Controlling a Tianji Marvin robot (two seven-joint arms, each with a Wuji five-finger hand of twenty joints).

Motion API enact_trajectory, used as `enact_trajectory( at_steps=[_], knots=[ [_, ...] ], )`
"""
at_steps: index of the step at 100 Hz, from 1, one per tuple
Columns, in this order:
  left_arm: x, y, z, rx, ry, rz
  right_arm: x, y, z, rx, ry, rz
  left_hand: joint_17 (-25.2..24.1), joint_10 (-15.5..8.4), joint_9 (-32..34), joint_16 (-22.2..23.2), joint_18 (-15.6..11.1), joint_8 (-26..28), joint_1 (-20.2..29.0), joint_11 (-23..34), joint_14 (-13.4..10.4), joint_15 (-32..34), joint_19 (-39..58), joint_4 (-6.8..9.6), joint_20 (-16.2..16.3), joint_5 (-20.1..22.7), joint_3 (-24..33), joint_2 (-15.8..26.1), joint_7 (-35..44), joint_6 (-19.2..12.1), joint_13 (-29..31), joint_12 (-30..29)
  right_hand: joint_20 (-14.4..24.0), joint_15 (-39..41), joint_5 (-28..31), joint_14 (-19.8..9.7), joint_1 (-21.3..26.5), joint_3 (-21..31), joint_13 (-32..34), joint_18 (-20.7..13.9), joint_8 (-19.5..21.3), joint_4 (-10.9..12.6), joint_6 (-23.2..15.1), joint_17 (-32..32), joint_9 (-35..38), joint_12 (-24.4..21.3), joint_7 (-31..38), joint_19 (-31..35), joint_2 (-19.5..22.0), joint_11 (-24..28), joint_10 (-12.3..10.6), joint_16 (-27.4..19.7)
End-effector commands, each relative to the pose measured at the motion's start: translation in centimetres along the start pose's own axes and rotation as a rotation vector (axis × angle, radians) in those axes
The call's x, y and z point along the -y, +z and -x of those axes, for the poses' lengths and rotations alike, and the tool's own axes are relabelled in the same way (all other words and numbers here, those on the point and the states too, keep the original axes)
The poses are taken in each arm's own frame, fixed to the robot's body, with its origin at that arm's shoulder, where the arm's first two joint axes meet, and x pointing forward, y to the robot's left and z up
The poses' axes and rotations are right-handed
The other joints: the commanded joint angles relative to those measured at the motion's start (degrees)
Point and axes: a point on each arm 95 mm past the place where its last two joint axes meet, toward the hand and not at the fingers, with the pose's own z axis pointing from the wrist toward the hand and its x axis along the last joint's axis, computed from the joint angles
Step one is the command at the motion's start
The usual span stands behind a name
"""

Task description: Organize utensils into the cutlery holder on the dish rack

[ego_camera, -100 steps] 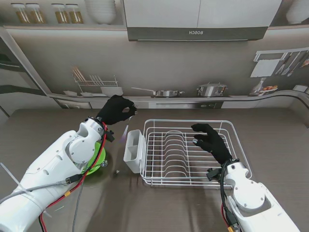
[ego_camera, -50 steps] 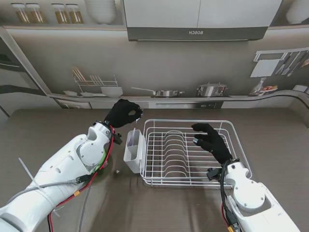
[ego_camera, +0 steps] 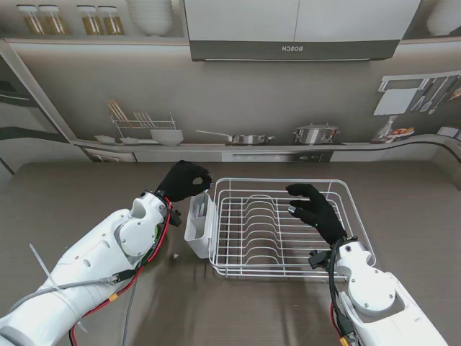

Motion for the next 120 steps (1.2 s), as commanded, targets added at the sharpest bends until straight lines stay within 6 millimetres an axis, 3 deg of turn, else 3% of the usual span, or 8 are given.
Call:
enact_trajectory(
  at_steps=[1,9,27,34,42,55,79,120],
  knots=[
    [-0.5,-0.5,0.2,0.007,0.011,0.035,0.4,-0.1,0.0,-0.002,0.006,-0.014,-1.8,-0.2,-1.7,-1.0,-1.6,-0.8,3.1,-0.5,0.1,-1.4,0.1,1.00,-1.1,0.2,0.4,-2.0,-1.0,-0.8,-1.9,-3.5,1.4,-0.1,-1.5,-0.6,-1.6,-1.8,1.3,-1.6,-1.4,1.3,0.0,-0.1,0.3,-0.2,-0.1,-0.9,0.9,-0.4,0.0,0.6],
    [-0.5,-0.9,0.3,0.012,0.024,0.055,0.4,-0.1,0.0,-0.002,0.007,-0.014,-2.3,0.2,-2.7,-1.3,-1.5,-1.2,2.5,-0.3,0.3,-1.9,-0.7,1.01,-1.5,-0.6,-0.1,-2.3,-2.7,-0.2,-2.7,-9.9,1.4,-0.1,-1.5,-0.6,-1.5,-1.8,1.3,-1.7,-1.4,1.3,0.0,-0.1,0.4,-0.2,-0.1,-0.9,0.8,-0.3,-0.1,0.6],
    [-0.6,-1.7,0.6,0.025,0.044,0.081,0.4,-0.1,0.0,-0.003,0.009,-0.016,-3.3,1.2,-5.0,-1.8,-1.1,-3.2,0.4,-1.4,0.8,-3.1,-1.9,0.80,-2.1,-3.2,-1.3,-3.3,-6.6,1.4,-4.5,-11.4,1.4,-0.1,-1.5,-0.7,-1.6,-1.8,1.4,-1.6,-1.4,1.3,0.1,-0.1,0.4,-0.2,-0.1,-0.9,0.8,-0.3,0.0,0.6],
    [-0.5,-1.9,0.7,0.028,0.046,0.087,0.4,-0.1,0.0,-0.002,0.011,-0.017,-3.9,1.9,-6.3,-2.1,-0.8,-1.0,-4.1,-2.0,1.0,-3.9,-3.0,0.05,-2.6,-3.0,1.1,-3.0,-14.1,2.3,-5.7,-12.8,1.4,-0.1,-1.5,-0.7,-1.6,-1.8,1.4,-1.7,-1.4,1.3,0.0,-0.1,0.4,-0.2,-0.1,-0.9,0.8,-0.3,-0.1,0.6],
    [-0.4,-2.1,0.7,0.030,0.046,0.091,0.4,-0.1,0.0,-0.002,0.011,-0.018,-5.0,3.1,-8.5,-2.4,-0.4,-2.6,-11.3,-3.3,1.8,-5.1,-5.1,2.05,-2.7,-3.8,7.0,-1.7,-22.0,3.8,-7.6,-13.9,1.4,-0.1,-1.5,-0.7,-1.4,-1.7,1.3,-1.6,-1.4,1.3,0.1,-0.1,0.5,-0.2,-0.1,-0.9,0.7,-0.3,0.0,0.6],
    [-0.1,-2.5,0.7,0.032,0.054,0.093,0.5,-0.1,0.0,-0.002,0.011,-0.018,-6.8,4.4,-12.7,-3.3,0.2,-7.5,-15.4,-5.6,2.1,-7.5,-10.0,2.18,-3.1,-11.3,6.1,-1.1,-28.8,5.8,-11.0,-15.9,1.4,0.0,-1.5,-0.7,-1.5,-1.7,1.5,-1.6,-1.4,1.3,0.1,-0.1,0.6,-0.2,-0.1,-0.9,0.6,-0.3,0.0,0.6],
    [1.0,-3.5,0.6,0.037,0.054,0.078,0.5,-0.1,0.0,-0.003,0.011,-0.020,-6.7,5.0,-14.8,-3.4,0.4,-12.8,-17.1,-6.8,2.4,-9.1,-14.1,2.25,-1.8,-19.0,2.9,0.0,-33.3,6.9,-12.3,-17.6,1.4,0.0,-1.5,-0.6,-1.5,-1.6,1.5,-1.6,-1.4,1.2,0.1,-0.2,0.7,-0.2,-0.1,-0.9,0.6,-0.3,0.1,0.6],
    [3.5,-7.6,0.8,0.070,0.167,0.012,0.5,-0.1,0.0,-0.004,0.010,-0.018,-5.0,5.2,-13.8,-1.8,1.1,-13.7,-16.6,-5.6,3.0,-7.6,-14.6,2.78,0.6,-16.9,0.5,2.4,-31.2,7.2,-11.2,-16.8,1.4,-0.1,-1.6,-0.6,-1.5,-1.6,1.5,-1.6,-1.4,1.2,0.1,-0.1,0.7,-0.2,-0.1,-0.9,0.7,-0.4,0.1,0.6]
  ],
)
